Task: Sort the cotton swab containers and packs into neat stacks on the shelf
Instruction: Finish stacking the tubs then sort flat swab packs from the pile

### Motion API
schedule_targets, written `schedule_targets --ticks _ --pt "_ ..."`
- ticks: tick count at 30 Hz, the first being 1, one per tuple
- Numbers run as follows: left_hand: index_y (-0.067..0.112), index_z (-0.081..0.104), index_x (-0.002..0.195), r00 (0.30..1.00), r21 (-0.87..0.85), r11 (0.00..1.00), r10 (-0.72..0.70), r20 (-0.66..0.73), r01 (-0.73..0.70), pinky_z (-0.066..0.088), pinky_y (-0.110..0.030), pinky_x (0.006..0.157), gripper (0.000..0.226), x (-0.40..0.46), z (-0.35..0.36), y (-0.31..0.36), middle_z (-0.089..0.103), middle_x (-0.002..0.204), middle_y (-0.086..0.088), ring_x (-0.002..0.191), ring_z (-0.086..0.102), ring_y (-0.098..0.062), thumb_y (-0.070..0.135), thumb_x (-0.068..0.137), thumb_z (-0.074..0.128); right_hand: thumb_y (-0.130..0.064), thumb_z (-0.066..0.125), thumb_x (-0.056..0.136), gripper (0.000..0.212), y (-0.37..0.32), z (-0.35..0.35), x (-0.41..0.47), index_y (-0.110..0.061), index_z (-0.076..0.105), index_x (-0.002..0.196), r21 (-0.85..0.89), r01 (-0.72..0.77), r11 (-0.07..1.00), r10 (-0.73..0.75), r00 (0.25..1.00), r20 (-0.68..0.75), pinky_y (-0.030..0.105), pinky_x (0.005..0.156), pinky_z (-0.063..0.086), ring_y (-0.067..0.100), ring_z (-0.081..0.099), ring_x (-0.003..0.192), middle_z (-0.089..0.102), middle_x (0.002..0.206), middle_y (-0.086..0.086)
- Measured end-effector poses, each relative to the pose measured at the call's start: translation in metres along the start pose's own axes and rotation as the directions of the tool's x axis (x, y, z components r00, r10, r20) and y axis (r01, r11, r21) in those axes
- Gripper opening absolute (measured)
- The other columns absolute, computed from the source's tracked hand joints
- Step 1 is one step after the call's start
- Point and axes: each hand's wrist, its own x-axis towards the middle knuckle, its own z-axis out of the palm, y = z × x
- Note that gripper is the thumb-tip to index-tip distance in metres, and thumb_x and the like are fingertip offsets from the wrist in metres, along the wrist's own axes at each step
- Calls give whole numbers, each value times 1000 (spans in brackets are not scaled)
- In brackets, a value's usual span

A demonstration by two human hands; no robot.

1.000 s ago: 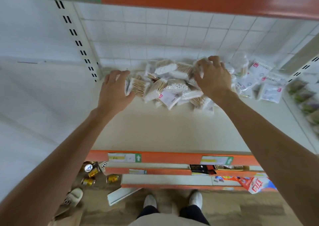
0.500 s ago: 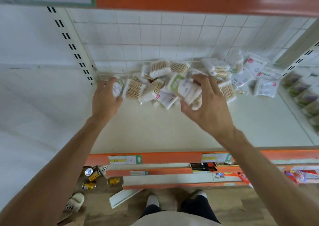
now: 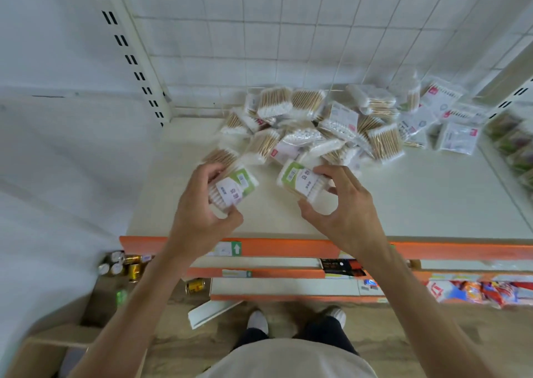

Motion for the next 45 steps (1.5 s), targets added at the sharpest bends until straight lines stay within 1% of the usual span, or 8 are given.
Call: schedule_targets --ticks 11,14,24,27,32,37,40,45 --pt "21 57 122 929 -72 984 175 325 -161 55 -34 81 56 0 67 33 64 111 9 98 65 -13 31 72 79 -20 79 79 51 34 -43 -69 -26 48 119 122 -265 957 275 959 -76 20 79 52 7 61 101 60 111 -8" --pt "20 57 125 908 -107 976 216 358 -190 53 -28 84 56 -9 100 54 64 114 9 103 64 -8 31 74 79 -23 80 78 53 50 -63 -83 -26 49 122 169 -285 943 306 945 -114 31 82 56 8 63 101 61 113 -9" --pt "26 58 122 835 -249 963 222 504 -106 56 -37 87 49 -39 239 154 69 109 11 98 68 -14 27 77 78 -30 81 82 53 123 -189 -173 -26 52 126 167 -372 913 407 854 -323 27 91 53 8 62 108 62 118 -9" --pt "26 59 120 812 -301 948 252 527 -99 57 -37 86 49 -50 298 189 70 107 10 98 69 -14 26 76 79 -28 83 81 53 156 -230 -213 -26 54 124 179 -439 881 473 791 -388 18 87 50 5 63 105 63 116 -9" --pt "28 59 122 756 -361 925 318 572 -116 54 -28 90 52 -70 391 251 68 113 14 101 67 -10 26 74 80 -32 83 80 53 216 -298 -271 -27 55 124 153 -475 867 486 736 -470 37 93 53 9 63 107 62 117 -11" --pt "27 59 121 696 -339 925 357 623 -172 52 -27 95 54 -77 441 304 68 116 17 105 67 -9 25 72 83 -25 84 80 52 253 -349 -309 -23 55 124 156 -472 868 485 737 -470 32 93 54 11 65 106 64 116 -10" --pt "26 60 123 695 -329 924 366 618 -193 53 -35 97 55 -80 460 324 69 120 13 109 67 -11 25 72 82 -22 82 81 51 279 -372 -309 -23 54 124 146 -470 871 481 749 -455 35 93 54 10 65 106 63 115 -12" --pt "29 60 121 741 -296 939 324 588 -175 52 -25 94 54 -80 483 340 69 117 18 108 67 -10 28 72 82 -22 80 82 49 315 -401 -286 -26 53 123 182 -441 879 474 760 -445 26 92 51 10 62 105 63 112 -9"
